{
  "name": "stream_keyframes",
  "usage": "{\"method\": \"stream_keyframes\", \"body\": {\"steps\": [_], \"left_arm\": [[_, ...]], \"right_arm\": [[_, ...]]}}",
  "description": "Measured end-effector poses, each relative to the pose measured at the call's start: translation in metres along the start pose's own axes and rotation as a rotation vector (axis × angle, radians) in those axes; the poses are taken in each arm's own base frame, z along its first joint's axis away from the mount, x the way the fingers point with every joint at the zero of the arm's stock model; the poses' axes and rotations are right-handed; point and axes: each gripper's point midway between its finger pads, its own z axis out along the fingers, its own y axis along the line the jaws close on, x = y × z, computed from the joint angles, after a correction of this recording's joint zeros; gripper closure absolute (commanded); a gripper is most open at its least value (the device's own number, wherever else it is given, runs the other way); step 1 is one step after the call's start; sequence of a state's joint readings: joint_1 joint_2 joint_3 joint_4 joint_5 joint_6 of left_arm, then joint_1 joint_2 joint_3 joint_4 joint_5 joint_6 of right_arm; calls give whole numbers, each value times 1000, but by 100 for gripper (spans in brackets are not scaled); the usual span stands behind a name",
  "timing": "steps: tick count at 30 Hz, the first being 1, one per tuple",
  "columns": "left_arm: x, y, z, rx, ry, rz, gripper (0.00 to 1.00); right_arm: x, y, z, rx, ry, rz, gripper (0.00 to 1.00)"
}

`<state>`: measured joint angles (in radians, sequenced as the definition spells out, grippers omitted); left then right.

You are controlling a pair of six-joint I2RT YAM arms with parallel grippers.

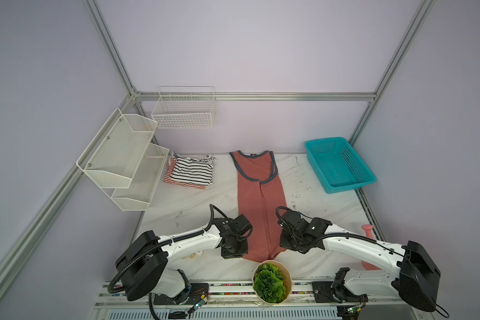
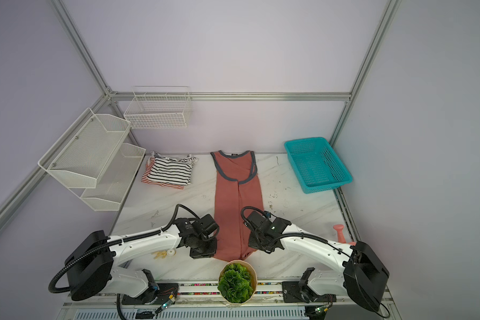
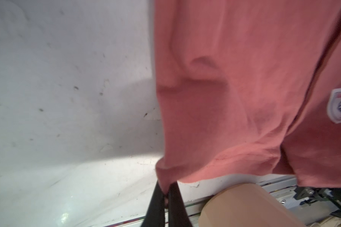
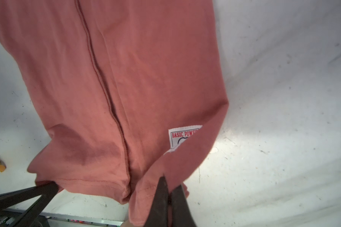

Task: Fold and stack tank tops
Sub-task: Fold the tank top at the center of the table.

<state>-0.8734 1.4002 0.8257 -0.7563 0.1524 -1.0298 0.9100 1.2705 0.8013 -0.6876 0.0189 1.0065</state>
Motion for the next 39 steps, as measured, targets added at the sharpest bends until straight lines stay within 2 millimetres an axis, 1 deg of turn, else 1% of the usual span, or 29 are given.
{"method": "stream_keyframes", "body": {"steps": [6,8,11,13,15,18,22,26,39], "left_arm": [[-34,-13,-24,46,-77,-15,100],[-44,-15,-29,51,-93,-13,100],[-58,-16,-30,41,-99,-11,100],[-66,-15,-30,33,-99,-7,100],[-73,-15,-31,31,-104,-8,100],[-86,-17,-36,32,-114,-2,100],[-109,-23,-45,45,-142,0,100],[-132,-30,-51,61,-166,6,100],[-197,-33,-62,81,-206,17,100]], "right_arm": [[-18,10,2,29,-41,-20,100],[-31,15,-2,25,-67,-18,100],[-53,21,-10,13,-113,-10,100],[-67,23,-15,10,-142,-10,100],[-81,23,-15,18,-161,-10,100],[-97,19,-10,42,-170,-16,100],[-115,14,-2,65,-176,-29,100],[-138,15,1,64,-199,-33,100],[-221,34,17,2,-274,-35,100]]}}
